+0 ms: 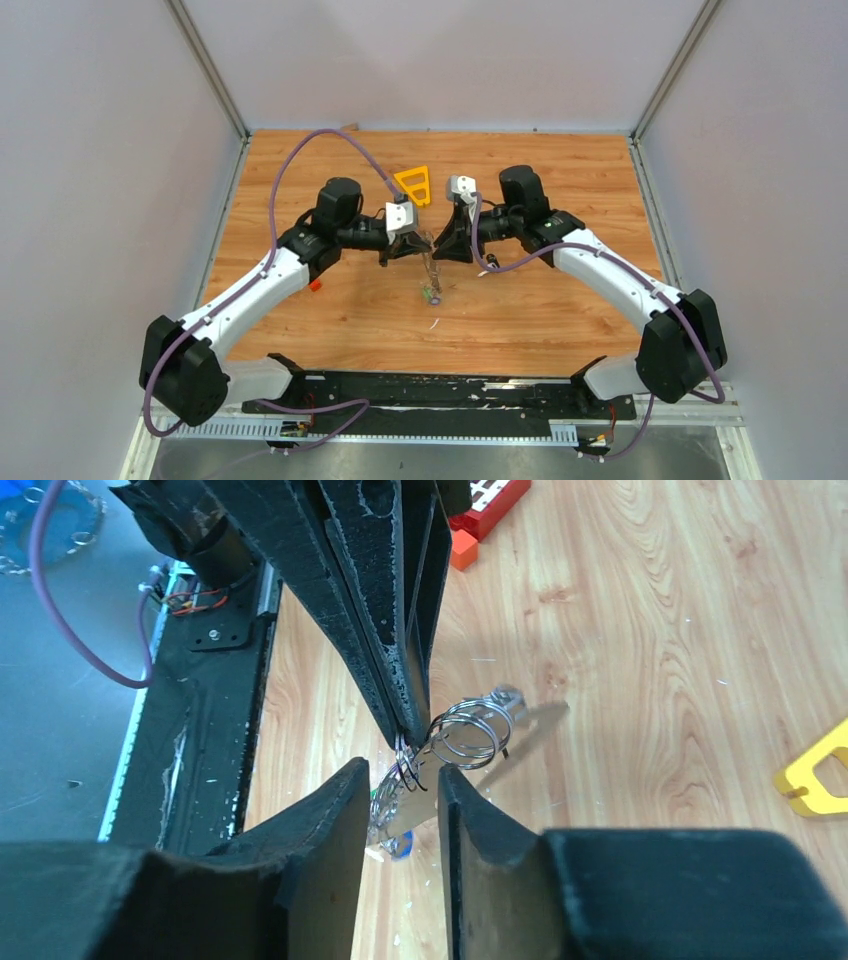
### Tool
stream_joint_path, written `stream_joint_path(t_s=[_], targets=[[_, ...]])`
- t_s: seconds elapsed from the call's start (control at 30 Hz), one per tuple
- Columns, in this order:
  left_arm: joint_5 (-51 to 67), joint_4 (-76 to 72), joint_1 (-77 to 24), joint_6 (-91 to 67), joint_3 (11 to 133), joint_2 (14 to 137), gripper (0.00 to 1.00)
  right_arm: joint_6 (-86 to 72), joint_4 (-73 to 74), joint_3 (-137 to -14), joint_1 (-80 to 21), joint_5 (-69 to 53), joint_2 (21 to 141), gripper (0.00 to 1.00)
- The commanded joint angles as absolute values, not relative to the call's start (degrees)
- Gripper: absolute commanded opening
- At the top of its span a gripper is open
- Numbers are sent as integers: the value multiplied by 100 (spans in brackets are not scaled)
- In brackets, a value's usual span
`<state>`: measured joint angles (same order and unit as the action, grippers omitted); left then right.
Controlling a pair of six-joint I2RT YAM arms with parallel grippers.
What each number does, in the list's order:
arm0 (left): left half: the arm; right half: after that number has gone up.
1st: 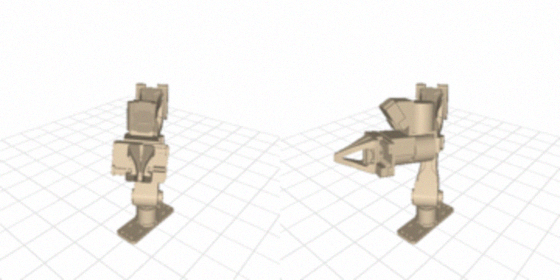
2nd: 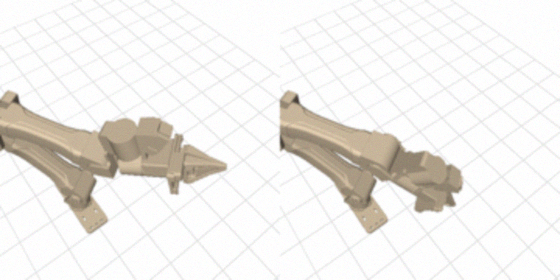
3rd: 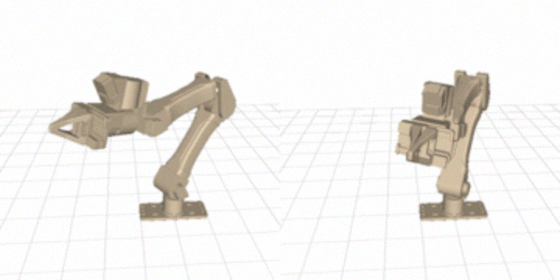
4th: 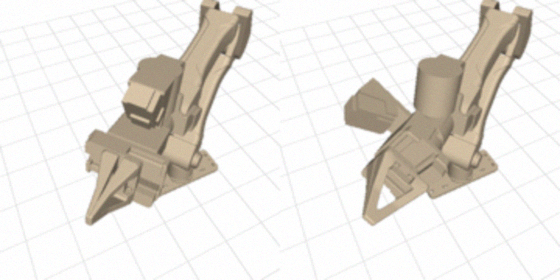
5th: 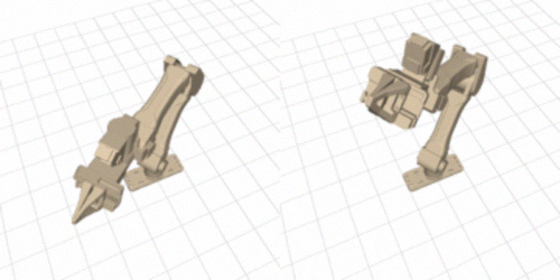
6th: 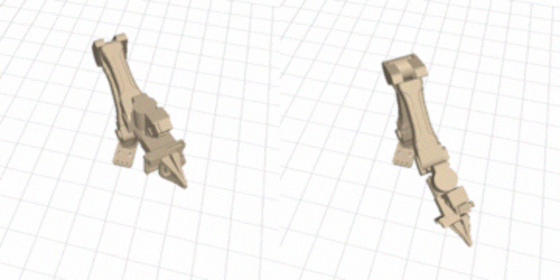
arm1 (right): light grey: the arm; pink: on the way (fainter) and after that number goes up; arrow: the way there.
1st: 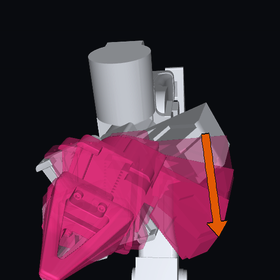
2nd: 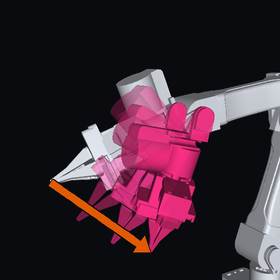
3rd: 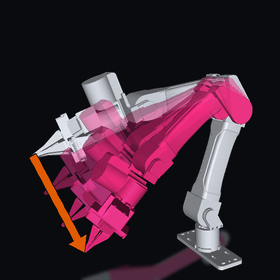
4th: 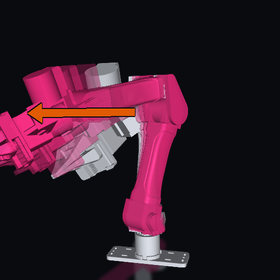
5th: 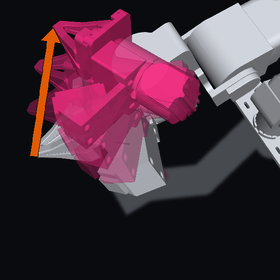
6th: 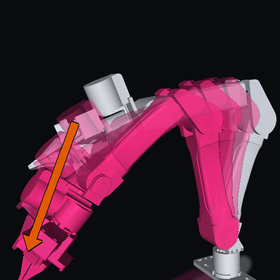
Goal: Put the keys on the keyring
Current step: Adjust the keyring.
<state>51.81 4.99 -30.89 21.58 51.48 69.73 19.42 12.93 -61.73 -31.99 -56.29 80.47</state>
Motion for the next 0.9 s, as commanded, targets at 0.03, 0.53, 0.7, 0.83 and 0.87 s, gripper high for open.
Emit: stream_joint_path(t_s=[0.03, 0.53, 0.7, 0.83, 0.87], targets=[[4002, 2921, -3417, 3261, 6177, 7252, 0, 2347, 1390, -6215, -3190, -5263, 7769, 37], [3352, 3654, -3833, 3113, 6741, 7321, 0, 2737, 1599, -6171, -3196, -5879, 7652, 32], [3638, 3166, -3832, 2894, 6458, 7162, 0, 2687, 1608, -6179, -3198, -6325, 7757, 28], [3811, 3055, -3833, 2787, 6423, 7159, 0, 2694, 1617, -6170, -3196, -6417, 7821, 26], [3859, 3010, -3841, 2764, 6393, 7154, 0, 2705, 1617, -6158, -3201, -6423, 7830, 25]])
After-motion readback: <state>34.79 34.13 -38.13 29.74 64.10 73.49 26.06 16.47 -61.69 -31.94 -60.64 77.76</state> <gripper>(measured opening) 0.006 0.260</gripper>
